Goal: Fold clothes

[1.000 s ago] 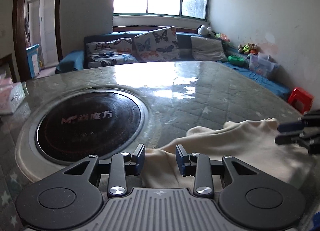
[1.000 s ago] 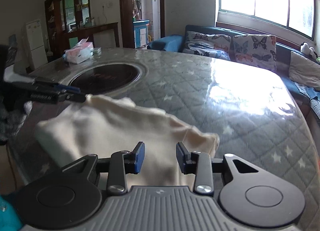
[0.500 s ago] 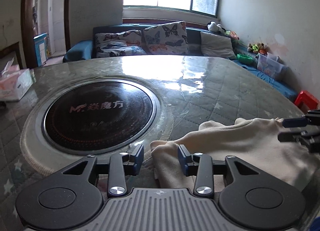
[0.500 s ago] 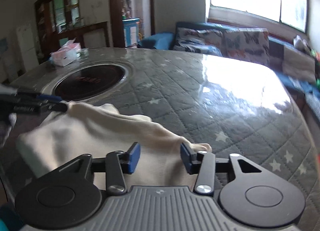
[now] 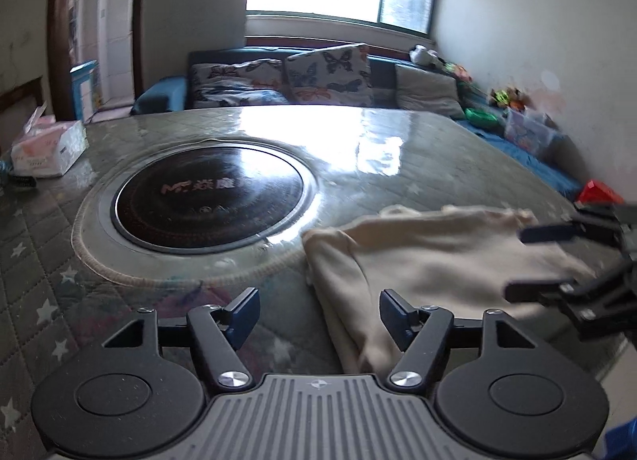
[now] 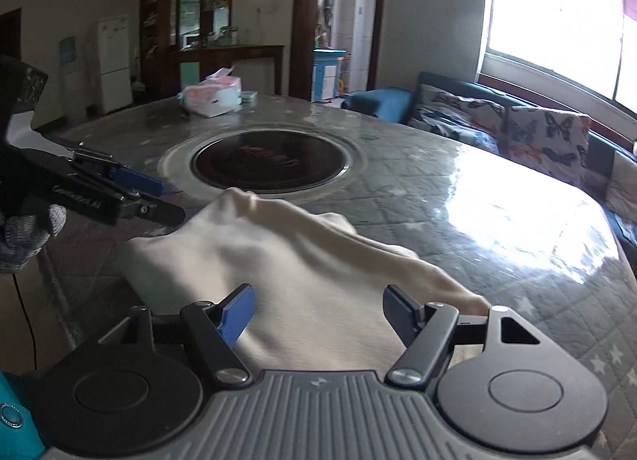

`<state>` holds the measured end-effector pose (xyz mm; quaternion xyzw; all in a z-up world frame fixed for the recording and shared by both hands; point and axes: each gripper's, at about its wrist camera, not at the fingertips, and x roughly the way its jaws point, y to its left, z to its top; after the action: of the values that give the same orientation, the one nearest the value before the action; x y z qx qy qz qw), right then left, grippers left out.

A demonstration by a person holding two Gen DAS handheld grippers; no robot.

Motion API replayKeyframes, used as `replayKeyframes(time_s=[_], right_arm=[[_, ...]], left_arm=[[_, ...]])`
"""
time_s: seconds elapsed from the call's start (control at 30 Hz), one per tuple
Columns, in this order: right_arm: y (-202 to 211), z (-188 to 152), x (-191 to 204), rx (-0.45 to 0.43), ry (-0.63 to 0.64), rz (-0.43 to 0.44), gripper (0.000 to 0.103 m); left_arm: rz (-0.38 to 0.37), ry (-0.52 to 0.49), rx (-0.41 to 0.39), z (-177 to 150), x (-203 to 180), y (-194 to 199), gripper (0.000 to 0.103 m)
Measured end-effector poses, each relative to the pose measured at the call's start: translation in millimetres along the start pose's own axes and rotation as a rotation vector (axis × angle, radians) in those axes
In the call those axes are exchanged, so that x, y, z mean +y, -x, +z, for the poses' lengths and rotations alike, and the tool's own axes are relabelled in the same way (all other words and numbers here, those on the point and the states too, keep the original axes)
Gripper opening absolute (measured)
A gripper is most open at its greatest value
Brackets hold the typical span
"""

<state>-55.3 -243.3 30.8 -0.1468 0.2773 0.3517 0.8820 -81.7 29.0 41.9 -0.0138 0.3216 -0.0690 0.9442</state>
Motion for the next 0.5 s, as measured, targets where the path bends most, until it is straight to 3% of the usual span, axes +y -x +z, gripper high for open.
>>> replayKeyframes(time_s=[0.23,0.5], right_arm=[[-15.3,-6.6,21.3,0.030,0.087,0.006,0.073],[-6.0,7.0,33.7,-0.029,0.137,0.013,0.073]], left_arm=[[0.014,-0.077,0.015,-15.6,-11.8,-3.1,0.070],[0.012,-0.026,-0.009,-9.8,-2.2,4.9,0.070]])
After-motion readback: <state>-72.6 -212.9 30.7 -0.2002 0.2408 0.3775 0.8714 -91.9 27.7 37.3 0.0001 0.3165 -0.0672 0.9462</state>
